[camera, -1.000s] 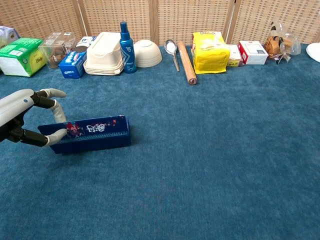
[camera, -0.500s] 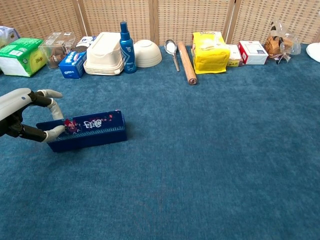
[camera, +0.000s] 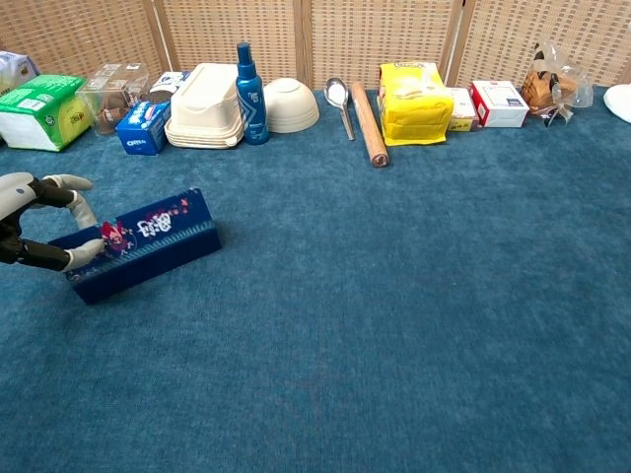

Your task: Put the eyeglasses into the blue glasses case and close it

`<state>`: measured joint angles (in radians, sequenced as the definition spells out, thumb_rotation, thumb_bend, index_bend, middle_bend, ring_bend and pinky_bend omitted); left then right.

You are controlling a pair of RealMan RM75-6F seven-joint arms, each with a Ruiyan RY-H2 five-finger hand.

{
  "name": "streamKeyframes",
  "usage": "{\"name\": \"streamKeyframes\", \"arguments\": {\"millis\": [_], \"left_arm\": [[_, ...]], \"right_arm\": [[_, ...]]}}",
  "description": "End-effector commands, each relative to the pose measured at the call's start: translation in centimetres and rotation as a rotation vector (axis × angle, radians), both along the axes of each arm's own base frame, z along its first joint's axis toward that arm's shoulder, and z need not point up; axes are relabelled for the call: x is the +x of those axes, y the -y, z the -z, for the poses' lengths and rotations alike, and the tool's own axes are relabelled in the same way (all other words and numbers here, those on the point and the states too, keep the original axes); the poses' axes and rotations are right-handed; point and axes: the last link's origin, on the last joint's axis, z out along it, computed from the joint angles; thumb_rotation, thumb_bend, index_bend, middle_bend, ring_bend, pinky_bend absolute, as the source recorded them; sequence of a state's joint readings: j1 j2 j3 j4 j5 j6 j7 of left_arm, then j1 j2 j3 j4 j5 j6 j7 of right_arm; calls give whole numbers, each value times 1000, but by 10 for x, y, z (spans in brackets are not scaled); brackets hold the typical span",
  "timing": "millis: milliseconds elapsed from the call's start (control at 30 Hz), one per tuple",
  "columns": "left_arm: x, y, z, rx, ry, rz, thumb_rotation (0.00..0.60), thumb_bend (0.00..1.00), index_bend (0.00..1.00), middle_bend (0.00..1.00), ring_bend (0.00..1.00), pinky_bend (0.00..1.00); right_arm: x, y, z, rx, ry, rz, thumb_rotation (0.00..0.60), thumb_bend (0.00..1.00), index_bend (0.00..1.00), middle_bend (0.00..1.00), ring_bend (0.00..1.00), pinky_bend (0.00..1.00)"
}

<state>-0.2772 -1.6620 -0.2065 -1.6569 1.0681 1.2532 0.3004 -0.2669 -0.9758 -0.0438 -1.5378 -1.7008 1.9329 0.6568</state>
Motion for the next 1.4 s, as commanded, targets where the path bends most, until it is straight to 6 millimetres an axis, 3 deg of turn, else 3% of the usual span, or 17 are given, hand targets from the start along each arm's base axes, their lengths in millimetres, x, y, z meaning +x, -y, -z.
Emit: {"name": "streamKeyframes", "arguments": {"millis": [33,633,833,1033,1167,1400], "left_arm": [[-1,-1,-1,13,-2,-1,560,445,544,84,0,33],[-23,3,-11,86,-66,-35,559,444,492,69,0,32],[-27,0,-8,105,-105,-27,553,438,302,3,0,30],[-26,-7,-6,132,-149,-11,537,391,87,0,0,6],[-25,-13,-5,151,-186,-8,533,379,23,0,0,0],[-28,-16,1,140,-219,-23,535,378,0,0,0,0]], "right_arm": [[0,0,0,1,0,1,491,359,0,273,73,190],[1,2,1,3,2,-3,487,354,0,273,73,190],[2,1,1,-1,2,-2,481,352,0,273,73,190],[3,-1,0,-4,7,-2,468,353,0,273,73,190],[2,-2,-1,-9,12,-2,463,353,0,273,73,190],[1,-5,-3,-17,16,2,462,354,0,273,73,190]]}}
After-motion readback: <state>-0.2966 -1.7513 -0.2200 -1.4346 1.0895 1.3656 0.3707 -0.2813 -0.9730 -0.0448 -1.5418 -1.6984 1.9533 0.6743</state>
